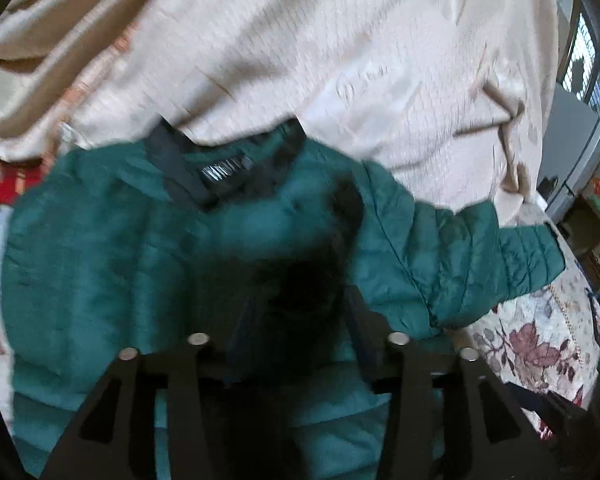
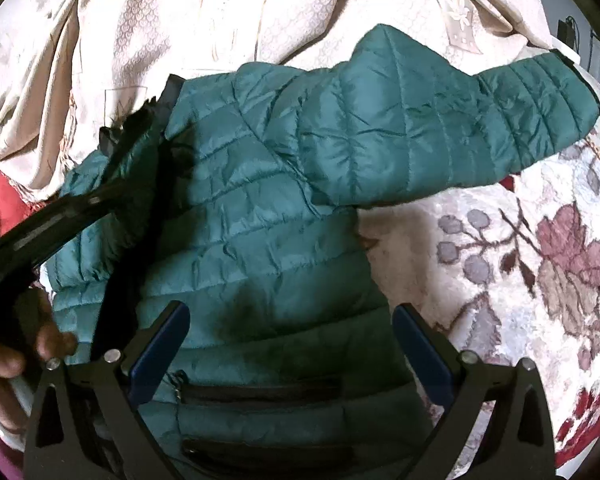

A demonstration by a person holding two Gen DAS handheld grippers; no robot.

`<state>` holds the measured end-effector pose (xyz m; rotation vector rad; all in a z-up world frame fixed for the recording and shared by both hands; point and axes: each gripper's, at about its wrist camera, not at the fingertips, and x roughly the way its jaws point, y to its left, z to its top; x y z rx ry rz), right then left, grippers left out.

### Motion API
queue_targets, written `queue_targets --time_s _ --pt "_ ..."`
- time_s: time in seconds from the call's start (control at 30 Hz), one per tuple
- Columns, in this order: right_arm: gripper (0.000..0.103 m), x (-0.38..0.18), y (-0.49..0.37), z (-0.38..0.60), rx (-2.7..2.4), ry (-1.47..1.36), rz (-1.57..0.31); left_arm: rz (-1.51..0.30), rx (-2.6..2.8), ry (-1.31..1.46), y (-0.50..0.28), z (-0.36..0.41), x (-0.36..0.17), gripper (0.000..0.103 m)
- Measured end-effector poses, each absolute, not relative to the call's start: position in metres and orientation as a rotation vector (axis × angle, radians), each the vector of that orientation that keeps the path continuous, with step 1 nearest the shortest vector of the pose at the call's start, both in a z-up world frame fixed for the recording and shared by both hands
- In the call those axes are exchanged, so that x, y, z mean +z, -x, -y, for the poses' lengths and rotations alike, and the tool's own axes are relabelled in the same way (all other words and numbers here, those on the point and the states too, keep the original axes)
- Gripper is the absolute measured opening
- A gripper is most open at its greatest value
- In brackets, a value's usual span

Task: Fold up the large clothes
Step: 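Lift the sleeve with the left gripper and lay it across the jacket body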

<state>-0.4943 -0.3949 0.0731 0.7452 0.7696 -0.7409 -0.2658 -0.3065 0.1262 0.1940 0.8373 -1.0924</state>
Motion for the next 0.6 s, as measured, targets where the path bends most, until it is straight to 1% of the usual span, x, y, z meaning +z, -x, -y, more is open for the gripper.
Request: queue_targets --time_s 0.07,0.2,0.37,0.43,0.47,0.5,0.53,0.57,0.6 --pt "0.103 0.078 0.487 0.396 -0.717 -0.735 -0.756 -0.809 -1.081 -0.177 0.257 0.289 0.139 0.038" --pt "0.103 0.085 0.456 0.407 -0.638 -0.727 -0.734 -0.786 -1.001 -0.166 0.227 0.255 0.148 0.039" --pt "0.103 0.079 0.414 0.429 -0.667 -0.666 -0.777 -0.769 -0.836 -0.188 0.192 0.211 0.14 0.039" --pt "0.102 0.074 0.394 0.438 -0.632 -0.664 -0.789 -0.792 -0.759 -0.201 0.176 0.2 0.127 0.038" --pt "0.097 0.07 0.385 0.44 -0.607 -0.666 -0.793 -0.807 -0.742 -0.2 0.171 0.196 0.122 0.038" --pt "0.089 0.064 0.373 0.443 -0.577 -0.668 -0.803 -0.831 -0.721 -0.194 0.164 0.194 0.114 0.038" --pt "0.054 0.056 0.363 0.446 -0.557 -0.677 -0.827 -0.849 -0.708 -0.187 0.159 0.191 0.107 0.039" --pt "0.021 0.049 0.354 0.448 -0.544 -0.69 -0.854 -0.868 -0.692 -0.18 0.153 0.19 0.1 0.038" --pt "0.021 0.044 0.349 0.45 -0.525 -0.711 -0.866 -0.878 -0.683 -0.176 0.15 0.19 0.096 0.038"
